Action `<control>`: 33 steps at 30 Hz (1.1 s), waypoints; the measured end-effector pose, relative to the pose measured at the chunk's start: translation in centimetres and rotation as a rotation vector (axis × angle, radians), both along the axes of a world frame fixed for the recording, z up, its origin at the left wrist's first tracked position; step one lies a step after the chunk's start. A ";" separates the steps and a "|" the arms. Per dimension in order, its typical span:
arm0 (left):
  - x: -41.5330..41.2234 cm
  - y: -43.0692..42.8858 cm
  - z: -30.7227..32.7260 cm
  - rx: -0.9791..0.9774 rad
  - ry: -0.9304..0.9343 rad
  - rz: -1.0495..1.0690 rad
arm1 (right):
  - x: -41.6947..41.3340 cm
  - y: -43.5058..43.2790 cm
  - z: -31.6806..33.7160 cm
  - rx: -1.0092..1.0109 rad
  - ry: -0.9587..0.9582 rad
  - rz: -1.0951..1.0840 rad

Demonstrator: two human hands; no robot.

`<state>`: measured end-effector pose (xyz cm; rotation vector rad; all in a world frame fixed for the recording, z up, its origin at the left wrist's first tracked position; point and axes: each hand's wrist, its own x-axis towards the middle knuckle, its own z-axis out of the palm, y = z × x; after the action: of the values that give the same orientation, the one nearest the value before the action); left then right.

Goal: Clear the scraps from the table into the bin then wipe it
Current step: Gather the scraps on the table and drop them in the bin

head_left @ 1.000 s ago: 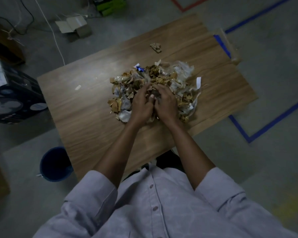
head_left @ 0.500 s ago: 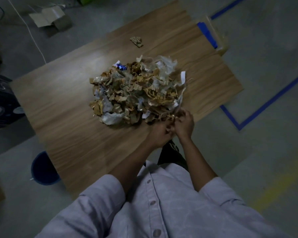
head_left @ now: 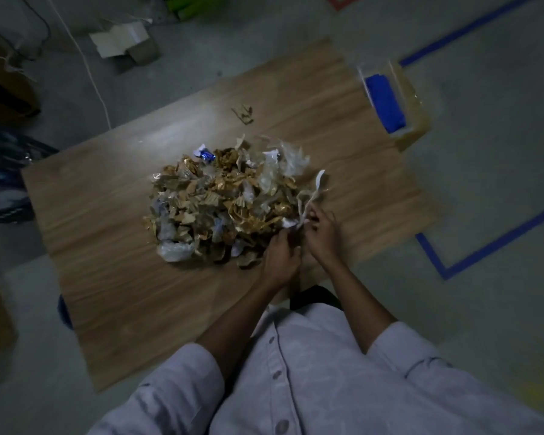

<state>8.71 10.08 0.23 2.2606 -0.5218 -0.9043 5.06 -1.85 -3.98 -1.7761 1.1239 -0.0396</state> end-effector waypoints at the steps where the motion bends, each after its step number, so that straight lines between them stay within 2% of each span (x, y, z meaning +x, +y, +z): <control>1: 0.0 -0.6 0.2 0.005 -0.025 -0.004 | 0.1 -0.2 0.6 -0.054 0.005 0.030; 4: 0.8 -2.4 2.1 -0.037 -0.250 -0.049 | 1.4 -1.5 2.6 -0.244 -0.079 0.105; 7: 3.5 -3.7 3.2 -0.138 -0.553 -0.059 | 4.5 -3.6 4.2 -0.325 -0.289 0.148; 9: 6.4 -4.5 3.3 -0.188 -0.711 -0.042 | 7.4 -4.6 4.7 -0.358 -0.354 0.195; 11: 9.6 -5.0 3.6 -0.188 -0.810 0.019 | 10.6 -5.2 5.1 -0.367 -0.401 0.259; 13: 12.6 -4.7 3.4 -0.110 -0.851 0.109 | 14.2 -5.7 5.2 -0.395 -0.426 0.347; 17: 16.2 -3.0 2.1 0.075 -0.810 0.167 | 21.6 -6.7 3.8 -0.350 -0.286 0.515; 20: 16.9 -2.2 1.0 0.233 -0.651 0.095 | 24.9 -7.0 1.9 -0.320 -0.162 0.638; 22: 17.0 -2.1 0.1 0.323 -0.545 0.070 | 26.3 -7.3 0.6 -0.368 -0.070 0.719; 26: 17.2 -2.1 -1.2 0.344 -0.446 0.125 | 27.5 -7.4 -1.1 -0.555 0.085 0.846; 28: 17.1 -2.2 -1.3 0.318 -0.453 0.167 | 27.3 -7.2 -1.4 -0.624 -0.011 0.861; 30: 17.1 -2.3 -1.2 0.295 -0.443 0.204 | 27.0 -7.0 -1.5 -0.565 -0.143 0.891; 33: 17.1 -2.4 -0.9 0.248 -0.388 0.262 | 26.2 -6.2 0.0 -0.402 -0.226 0.938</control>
<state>25.82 7.72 -0.62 2.6725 -0.2760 -0.4169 31.25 -8.00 -4.00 -2.4303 0.0433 0.1044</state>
